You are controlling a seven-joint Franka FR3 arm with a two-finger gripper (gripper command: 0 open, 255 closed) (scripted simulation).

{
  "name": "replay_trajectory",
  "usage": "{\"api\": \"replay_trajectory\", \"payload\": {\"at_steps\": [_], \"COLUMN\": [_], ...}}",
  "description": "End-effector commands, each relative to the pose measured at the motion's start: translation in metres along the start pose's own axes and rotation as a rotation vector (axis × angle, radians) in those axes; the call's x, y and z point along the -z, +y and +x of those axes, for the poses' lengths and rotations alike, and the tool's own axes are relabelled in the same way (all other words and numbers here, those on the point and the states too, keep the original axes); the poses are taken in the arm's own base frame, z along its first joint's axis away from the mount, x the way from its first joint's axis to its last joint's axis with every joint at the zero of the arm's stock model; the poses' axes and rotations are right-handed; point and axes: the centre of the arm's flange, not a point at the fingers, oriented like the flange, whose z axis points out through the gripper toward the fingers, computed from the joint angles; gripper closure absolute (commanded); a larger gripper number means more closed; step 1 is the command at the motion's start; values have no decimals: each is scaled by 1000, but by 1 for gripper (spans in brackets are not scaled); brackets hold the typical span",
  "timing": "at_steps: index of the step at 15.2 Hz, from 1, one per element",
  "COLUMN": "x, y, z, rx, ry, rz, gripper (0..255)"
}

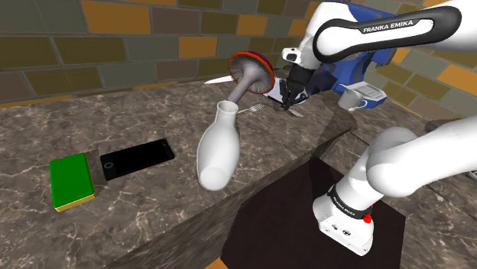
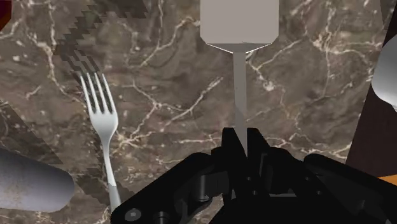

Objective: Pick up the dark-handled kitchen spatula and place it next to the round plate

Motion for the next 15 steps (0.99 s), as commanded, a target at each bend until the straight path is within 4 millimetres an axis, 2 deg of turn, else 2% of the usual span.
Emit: {"api": "replay_trajectory", "payload": {"at_steps": [1,15], "x": [3,15], "y": [-8,-58], "z": [-24,-201], "rx": [2,2], "ry": [0,0], "rz": [0,0], "gripper": [255,255]}}
